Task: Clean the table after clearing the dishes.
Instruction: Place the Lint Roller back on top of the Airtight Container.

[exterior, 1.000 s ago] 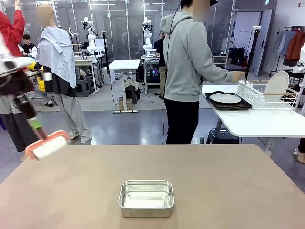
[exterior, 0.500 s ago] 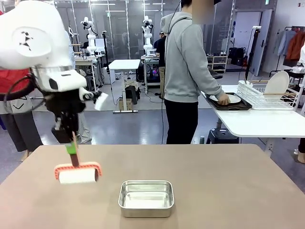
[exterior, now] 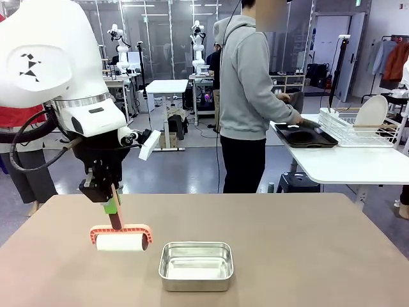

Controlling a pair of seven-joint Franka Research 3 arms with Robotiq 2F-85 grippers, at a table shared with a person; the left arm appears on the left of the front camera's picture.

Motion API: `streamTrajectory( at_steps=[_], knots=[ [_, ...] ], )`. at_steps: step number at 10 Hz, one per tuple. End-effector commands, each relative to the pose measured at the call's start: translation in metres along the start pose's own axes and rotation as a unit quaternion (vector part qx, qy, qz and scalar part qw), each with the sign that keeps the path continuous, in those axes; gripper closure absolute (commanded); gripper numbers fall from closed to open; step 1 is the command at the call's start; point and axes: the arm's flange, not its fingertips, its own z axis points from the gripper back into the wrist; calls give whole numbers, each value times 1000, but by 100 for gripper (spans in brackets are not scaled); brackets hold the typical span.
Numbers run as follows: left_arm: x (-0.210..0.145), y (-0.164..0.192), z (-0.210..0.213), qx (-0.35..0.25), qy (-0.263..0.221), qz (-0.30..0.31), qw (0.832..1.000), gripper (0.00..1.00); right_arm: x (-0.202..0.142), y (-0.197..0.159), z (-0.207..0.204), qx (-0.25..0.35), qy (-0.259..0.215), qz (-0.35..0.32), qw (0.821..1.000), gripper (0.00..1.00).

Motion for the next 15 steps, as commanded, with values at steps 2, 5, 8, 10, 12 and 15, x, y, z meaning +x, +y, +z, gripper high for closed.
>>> streamTrajectory(
  at_steps=[2, 5, 8, 10, 12, 15],
  knots=[
    [17, -2, 11, 25, -6, -28, 999, 80, -2, 3, 2, 0, 3, 4, 1000, 0],
    [85, 46, -8, 5, 12, -37, 999, 80, -2, 3, 2, 0, 3, 4, 1000, 0],
    [123, 83, -38, -13, 25, -24, 999, 80, -2, 3, 2, 0, 3, 4, 1000, 0],
    [136, 97, -72, -39, 31, -8, 999, 80, -2, 3, 2, 0, 3, 4, 1000, 0],
    [147, 103, -91, -44, 24, 12, 999, 80, -2, 3, 2, 0, 3, 4, 1000, 0],
    [157, 118, -119, -31, 28, 6, 999, 80, -2, 3, 2, 0, 3, 4, 1000, 0]
  ],
)
